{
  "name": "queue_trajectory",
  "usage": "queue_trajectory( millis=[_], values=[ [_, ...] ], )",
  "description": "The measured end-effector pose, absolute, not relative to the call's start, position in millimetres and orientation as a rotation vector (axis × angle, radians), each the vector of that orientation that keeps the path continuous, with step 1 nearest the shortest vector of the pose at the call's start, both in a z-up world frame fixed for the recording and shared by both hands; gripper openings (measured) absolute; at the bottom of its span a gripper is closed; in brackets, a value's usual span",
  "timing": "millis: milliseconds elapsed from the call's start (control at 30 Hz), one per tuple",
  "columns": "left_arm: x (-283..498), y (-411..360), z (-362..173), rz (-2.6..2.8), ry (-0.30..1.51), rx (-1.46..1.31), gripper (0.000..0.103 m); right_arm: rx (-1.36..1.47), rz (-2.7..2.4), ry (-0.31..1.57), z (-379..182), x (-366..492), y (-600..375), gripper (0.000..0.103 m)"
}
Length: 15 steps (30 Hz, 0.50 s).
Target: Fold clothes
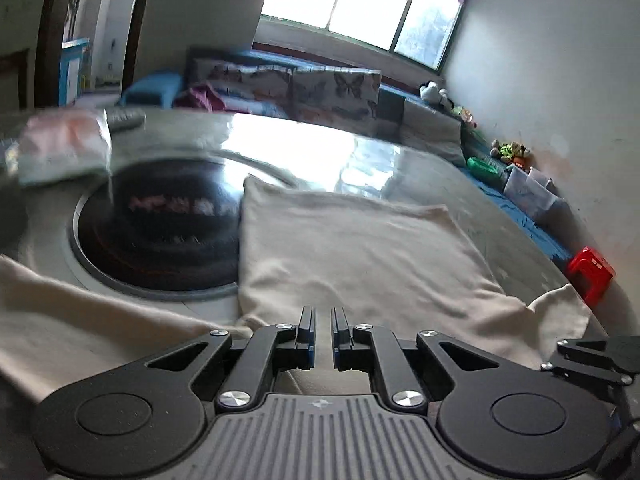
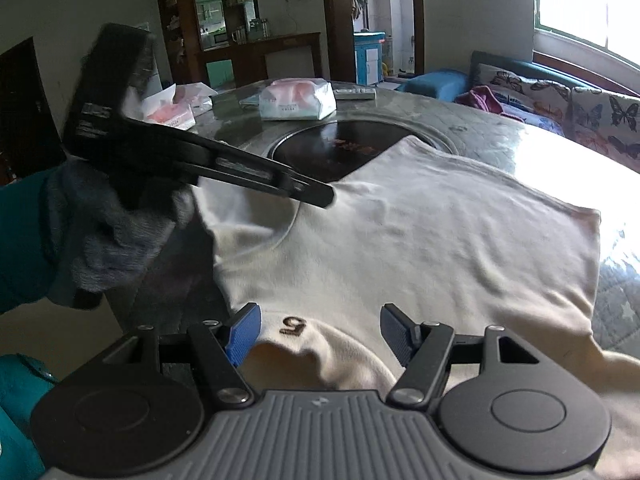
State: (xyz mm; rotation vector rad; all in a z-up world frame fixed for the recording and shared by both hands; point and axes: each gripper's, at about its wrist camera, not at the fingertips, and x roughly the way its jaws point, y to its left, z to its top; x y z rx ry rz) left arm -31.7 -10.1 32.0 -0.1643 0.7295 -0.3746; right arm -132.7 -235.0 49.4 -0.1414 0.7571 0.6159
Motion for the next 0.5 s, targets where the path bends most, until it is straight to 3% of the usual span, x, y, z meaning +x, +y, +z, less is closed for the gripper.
queue_trajectory(
  millis=[500],
  values=[
    [-16.7, -10.0, 29.5, -0.360, 0.732, -0.221, 0.011, -0.104, 0.595, 0.757, 51.5, -132.4, -250.1, 0.068]
  ],
)
